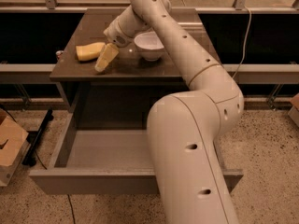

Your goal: Place sponge into top drawer

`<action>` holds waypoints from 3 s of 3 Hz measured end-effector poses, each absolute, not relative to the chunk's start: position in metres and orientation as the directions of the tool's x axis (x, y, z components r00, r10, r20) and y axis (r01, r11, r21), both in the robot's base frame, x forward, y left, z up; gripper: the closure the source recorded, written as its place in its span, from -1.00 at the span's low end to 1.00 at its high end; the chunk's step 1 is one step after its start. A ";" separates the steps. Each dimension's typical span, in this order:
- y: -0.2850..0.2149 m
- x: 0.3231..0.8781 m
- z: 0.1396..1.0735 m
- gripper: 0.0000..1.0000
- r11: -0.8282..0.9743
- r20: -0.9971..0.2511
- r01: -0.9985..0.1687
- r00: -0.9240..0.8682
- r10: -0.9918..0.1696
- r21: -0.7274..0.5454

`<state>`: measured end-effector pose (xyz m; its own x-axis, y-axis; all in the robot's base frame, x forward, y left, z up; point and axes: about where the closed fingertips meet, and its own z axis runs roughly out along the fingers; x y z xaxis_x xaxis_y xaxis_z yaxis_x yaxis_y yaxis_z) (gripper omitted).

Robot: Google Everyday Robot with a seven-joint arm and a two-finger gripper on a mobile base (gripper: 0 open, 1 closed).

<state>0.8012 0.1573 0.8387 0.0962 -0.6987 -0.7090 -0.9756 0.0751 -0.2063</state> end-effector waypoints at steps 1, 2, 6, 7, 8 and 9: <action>0.169 0.807 0.839 -0.56 0.071 -0.726 -0.978 0.097 -0.681 -0.197; 0.174 0.808 0.844 0.06 0.068 -0.733 -0.979 0.096 -0.673 -0.191; 0.157 0.793 0.864 1.00 0.131 -0.743 -0.976 0.044 -0.668 -0.176; 0.136 0.764 0.882 1.00 0.158 -0.744 -0.972 0.025 -0.668 -0.175; 0.106 0.701 0.922 1.00 0.168 -0.770 -0.960 0.066 -0.635 -0.221; 0.094 0.645 0.912 1.00 0.140 -0.770 -0.970 0.066 -0.634 -0.199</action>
Offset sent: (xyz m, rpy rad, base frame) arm 0.0189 0.0159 0.0212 0.0470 0.0034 0.0160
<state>0.6452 0.0942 0.9118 0.0665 -0.6342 -0.7703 -0.9698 0.1404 -0.1993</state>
